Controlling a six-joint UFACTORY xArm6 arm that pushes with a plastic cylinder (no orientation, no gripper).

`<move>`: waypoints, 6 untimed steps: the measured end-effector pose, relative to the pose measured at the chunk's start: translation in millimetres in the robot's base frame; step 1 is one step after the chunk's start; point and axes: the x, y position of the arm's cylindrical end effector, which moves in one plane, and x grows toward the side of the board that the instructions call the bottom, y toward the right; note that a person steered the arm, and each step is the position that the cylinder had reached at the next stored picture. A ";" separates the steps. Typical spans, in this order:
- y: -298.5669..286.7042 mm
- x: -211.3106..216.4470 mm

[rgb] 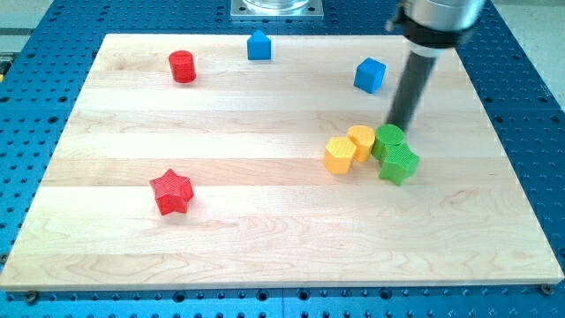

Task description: Move the blue blocks closer to the red circle

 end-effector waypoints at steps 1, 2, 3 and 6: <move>45.0 -5.5; 55.2 -58.4; 9.2 -74.1; -107.4 -112.5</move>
